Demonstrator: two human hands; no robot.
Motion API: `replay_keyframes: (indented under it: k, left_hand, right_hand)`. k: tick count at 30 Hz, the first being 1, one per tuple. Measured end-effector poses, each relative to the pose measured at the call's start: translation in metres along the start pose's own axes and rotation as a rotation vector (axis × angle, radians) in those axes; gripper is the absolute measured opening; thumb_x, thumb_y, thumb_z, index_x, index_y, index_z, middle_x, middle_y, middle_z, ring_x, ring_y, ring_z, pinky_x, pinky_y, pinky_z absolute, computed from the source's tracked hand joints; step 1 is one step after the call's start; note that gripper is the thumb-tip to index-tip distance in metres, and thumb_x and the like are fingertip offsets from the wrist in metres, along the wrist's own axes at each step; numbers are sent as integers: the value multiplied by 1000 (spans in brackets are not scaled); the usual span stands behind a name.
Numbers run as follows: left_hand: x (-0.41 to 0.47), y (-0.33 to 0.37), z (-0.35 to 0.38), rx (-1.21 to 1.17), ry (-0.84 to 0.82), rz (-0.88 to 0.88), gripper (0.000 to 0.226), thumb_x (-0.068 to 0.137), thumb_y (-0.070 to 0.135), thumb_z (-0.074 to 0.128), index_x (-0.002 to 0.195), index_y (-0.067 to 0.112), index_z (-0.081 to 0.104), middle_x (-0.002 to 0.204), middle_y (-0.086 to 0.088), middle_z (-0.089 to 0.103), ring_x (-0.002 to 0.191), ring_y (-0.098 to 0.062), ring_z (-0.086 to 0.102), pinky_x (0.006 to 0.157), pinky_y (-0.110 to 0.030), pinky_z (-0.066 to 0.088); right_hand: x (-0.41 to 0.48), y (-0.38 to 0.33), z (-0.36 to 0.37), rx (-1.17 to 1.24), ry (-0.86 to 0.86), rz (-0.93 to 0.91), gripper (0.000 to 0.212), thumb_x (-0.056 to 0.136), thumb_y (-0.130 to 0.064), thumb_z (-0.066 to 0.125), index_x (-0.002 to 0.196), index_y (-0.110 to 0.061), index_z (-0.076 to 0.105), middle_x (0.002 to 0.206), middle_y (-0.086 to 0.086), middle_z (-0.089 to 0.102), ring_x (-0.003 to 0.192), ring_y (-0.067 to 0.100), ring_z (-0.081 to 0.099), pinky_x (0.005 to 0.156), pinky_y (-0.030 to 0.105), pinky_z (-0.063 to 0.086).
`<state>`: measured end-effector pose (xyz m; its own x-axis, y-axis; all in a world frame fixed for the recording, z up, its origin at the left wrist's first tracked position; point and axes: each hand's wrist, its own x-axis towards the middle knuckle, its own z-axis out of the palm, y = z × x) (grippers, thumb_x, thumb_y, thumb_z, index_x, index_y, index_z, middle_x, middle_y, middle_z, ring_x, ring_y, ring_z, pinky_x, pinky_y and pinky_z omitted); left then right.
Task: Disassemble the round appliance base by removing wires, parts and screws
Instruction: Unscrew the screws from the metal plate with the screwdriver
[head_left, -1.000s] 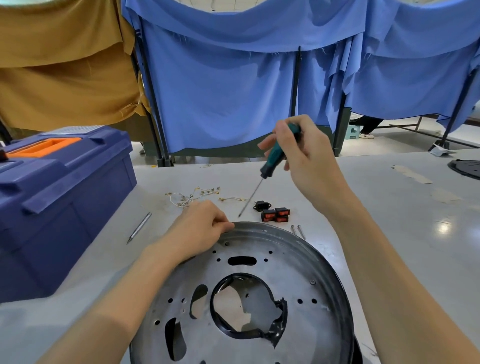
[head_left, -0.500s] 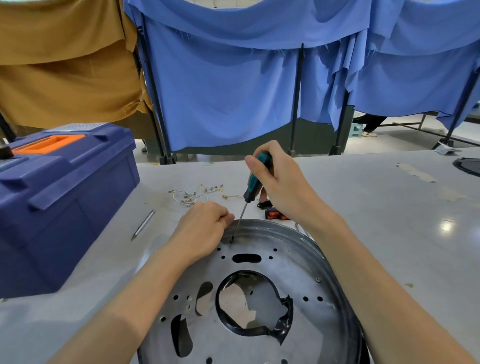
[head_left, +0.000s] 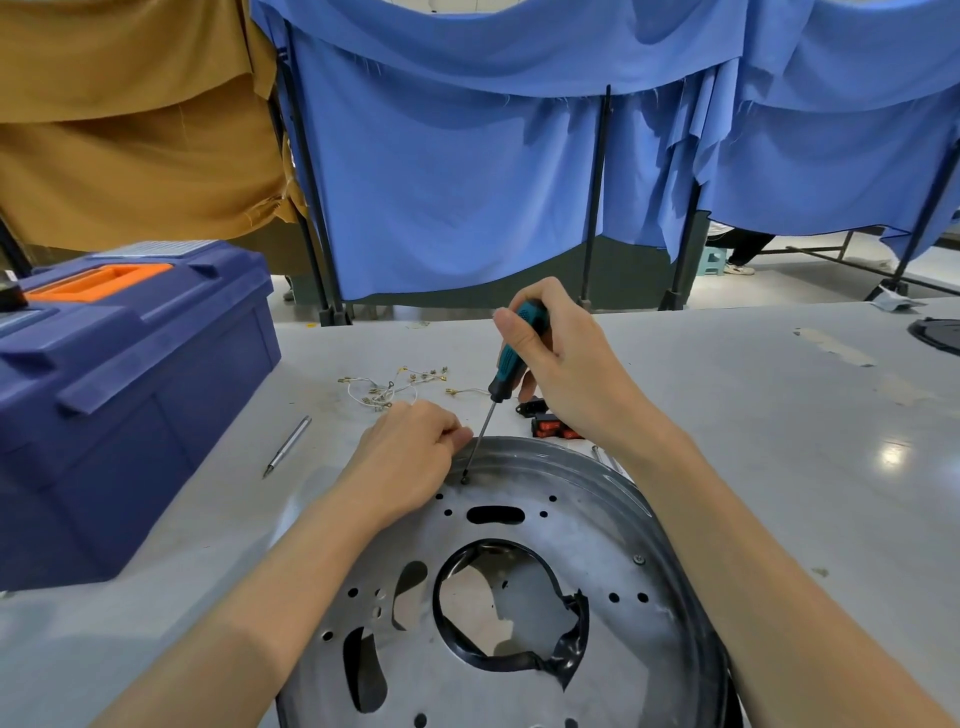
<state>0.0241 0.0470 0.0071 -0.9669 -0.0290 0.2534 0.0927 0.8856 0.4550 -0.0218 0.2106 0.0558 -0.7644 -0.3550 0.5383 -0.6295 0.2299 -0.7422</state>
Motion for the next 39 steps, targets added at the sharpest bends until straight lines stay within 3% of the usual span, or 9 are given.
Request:
replay_keyframes:
  k: [7,15,19,22,25,30,34,36,39]
  left_hand:
    - [-1,2,-1,20,-8,-16,36,99,28,50,74,6,64,71,-13,62,76,-32,56,71,-41,50]
    - [-1,3,-2,30,-11,-4,41,99,26,50,61,13,53,62,-8,54,69,-31,51,65,-39,43]
    - [-2,1,0,-3,-1,15,45,98,22,50,54,19,42,55,0,44,61,-26,42,59,-35,35]
    - [-3,3,-1,-142,46,17,30,100,18,48,76,23,65,65,12,59,71,-16,57,71,-33,47]
    - [-5,10,-7,-502,108,3,27,101,7,44,96,22,67,90,2,74,86,-14,71,85,-34,56]
    - [-10,14,-17,-859,59,96,38,85,-19,56,106,10,68,93,-5,77,86,-20,74,79,-26,59]
    - [-10,14,-17,-916,29,129,48,79,0,72,120,23,64,105,-3,75,92,-21,73,78,-30,60]
    - [-7,17,-13,-922,35,126,37,82,16,68,116,28,64,102,-2,75,90,-22,74,78,-30,60]
    - [-2,18,-8,-873,74,105,25,91,7,61,113,17,66,86,3,75,78,-22,75,74,-30,60]
  right_hand:
    - [0,-1,0,-28,-14,-2,19,99,-36,47,101,-16,45,83,7,59,56,5,59,51,22,54]
    - [-3,-8,0,-79,-39,-18,23,99,-35,47,103,-13,46,77,7,60,58,9,57,55,25,51]
    - [-5,-18,-2,-114,-88,-51,23,98,-32,50,104,-10,49,69,-5,58,58,2,58,60,24,49]
    - [-6,-26,-4,-184,-158,-67,23,97,-34,50,106,-13,50,77,-1,60,71,15,56,69,31,48]
    - [-5,-30,-6,-250,-194,-81,21,98,-32,49,111,-16,51,93,5,61,81,18,54,77,32,47]
    - [-4,-25,-7,-275,-157,-83,28,100,-28,49,126,-21,52,110,2,59,99,17,53,76,13,39]
    - [-3,-21,-6,-239,-125,-90,43,98,-26,52,141,-25,46,109,-6,56,100,10,50,76,-6,31]
    - [-3,-18,-5,-233,-114,-100,48,98,-25,54,144,-25,43,106,-6,58,99,11,52,78,-7,31]
    - [-2,-16,-3,-234,-86,-100,44,98,-25,54,140,-24,43,104,3,63,92,19,58,76,4,39]
